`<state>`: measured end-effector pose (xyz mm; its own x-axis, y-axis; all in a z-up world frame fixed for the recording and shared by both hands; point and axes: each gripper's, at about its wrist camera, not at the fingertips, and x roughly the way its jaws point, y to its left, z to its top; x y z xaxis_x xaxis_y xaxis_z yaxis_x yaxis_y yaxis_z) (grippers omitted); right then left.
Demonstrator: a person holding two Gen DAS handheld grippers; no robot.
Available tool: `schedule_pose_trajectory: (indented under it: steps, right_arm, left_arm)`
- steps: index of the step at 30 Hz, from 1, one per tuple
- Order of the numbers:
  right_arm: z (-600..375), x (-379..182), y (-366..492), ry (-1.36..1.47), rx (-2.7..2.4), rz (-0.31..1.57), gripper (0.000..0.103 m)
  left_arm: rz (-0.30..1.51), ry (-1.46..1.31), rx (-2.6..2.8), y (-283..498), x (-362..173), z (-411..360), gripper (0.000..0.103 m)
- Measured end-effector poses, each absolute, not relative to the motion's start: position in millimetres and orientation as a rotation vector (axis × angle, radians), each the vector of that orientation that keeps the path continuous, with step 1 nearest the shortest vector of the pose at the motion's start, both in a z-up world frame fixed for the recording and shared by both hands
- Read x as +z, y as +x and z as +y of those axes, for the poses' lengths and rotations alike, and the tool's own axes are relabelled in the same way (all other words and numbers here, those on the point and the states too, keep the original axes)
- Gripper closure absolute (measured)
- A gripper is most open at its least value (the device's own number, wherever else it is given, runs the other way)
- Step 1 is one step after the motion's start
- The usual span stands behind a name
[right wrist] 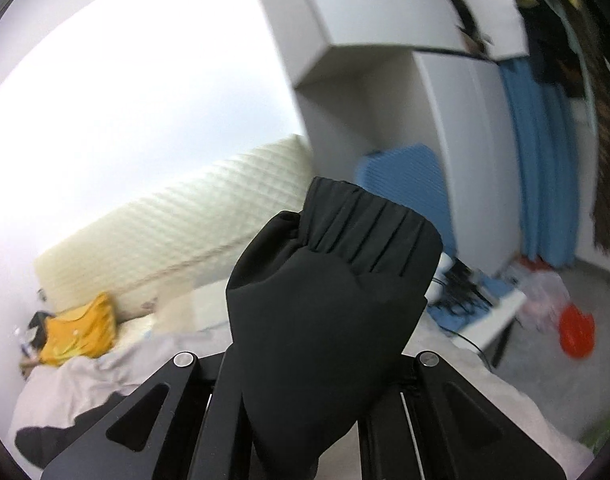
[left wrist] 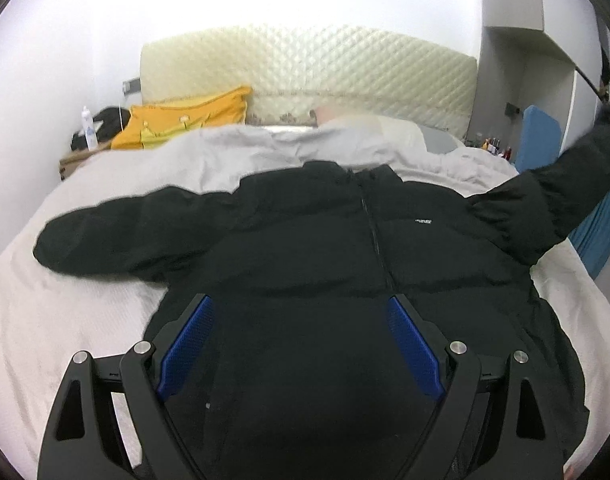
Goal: Fold large clothes
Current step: 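Lift the gripped sleeve with the right tool and fold it across the jacket body, then lower the sleeve onto the jacket body and open the right tool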
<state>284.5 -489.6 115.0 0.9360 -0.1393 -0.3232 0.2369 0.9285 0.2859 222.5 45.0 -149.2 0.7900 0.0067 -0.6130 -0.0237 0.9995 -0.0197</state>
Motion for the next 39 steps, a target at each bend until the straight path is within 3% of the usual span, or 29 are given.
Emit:
schedule_pose_trajectory:
  steps: [8,13,27,33,39]
  right_arm:
    - [-365,158,313,0.237,-0.025,0.294,0.096]
    - [-262,139,330,0.172,0.105,0.314,0.094]
    - [-9,-35,352,0.058,0.448,0.585,0.094]
    - [28,-114,353,0.017,0.465,0.711,0.094]
    - [41,-146,349,0.027,0.456,0.793,0.090]
  left_arm:
    - [0.635,-0.044,0.011,214,-141,58,0.014]
    - [0.615,-0.025,0.049,210,-137,71,0.014]
    - [0.625,-0.092,0.130,209,-145,135,0.014]
    - [0.660,-0.098,0.140,217,-158,147,0.014]
    - [0.671,-0.106,0.132,223,-162,147,0.014]
